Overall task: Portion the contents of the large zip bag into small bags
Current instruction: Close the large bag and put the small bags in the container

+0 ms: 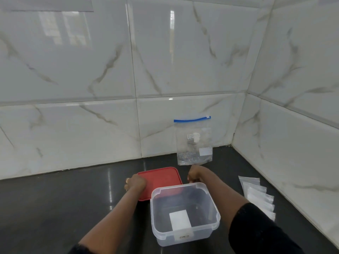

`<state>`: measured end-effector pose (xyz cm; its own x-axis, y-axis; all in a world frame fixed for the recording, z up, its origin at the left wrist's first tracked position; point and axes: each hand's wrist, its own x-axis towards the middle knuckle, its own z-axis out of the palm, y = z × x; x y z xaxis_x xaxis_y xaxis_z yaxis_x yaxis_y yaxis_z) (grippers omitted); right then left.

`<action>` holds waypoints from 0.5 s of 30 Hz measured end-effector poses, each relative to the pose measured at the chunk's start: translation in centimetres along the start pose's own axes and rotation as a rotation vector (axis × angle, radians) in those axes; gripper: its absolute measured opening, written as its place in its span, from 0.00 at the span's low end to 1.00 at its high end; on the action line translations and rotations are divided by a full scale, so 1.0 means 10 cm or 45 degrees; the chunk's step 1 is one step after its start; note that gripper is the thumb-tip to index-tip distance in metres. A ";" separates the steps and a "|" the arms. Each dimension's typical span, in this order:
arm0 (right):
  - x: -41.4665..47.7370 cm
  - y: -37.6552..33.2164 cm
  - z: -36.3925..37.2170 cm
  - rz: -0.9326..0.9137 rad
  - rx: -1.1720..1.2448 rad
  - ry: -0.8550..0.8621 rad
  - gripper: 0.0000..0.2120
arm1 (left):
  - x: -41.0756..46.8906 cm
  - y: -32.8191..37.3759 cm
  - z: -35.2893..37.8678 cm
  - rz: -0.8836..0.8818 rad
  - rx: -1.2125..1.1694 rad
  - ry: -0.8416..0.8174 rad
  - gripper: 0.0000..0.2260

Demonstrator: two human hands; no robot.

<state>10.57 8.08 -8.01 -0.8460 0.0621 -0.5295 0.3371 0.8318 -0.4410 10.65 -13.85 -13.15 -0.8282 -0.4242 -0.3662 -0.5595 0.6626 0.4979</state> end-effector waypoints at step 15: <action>-0.92 1.91 -0.76 0.064 -0.097 0.557 0.12 | -1.65 1.60 0.67 1.256 -0.048 -0.319 0.15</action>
<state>21.65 27.62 -6.01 -0.9301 0.3171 -0.1851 0.3644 0.8591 -0.3594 15.54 7.86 -4.42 -0.8928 0.4452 0.0694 0.3654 0.6253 0.6896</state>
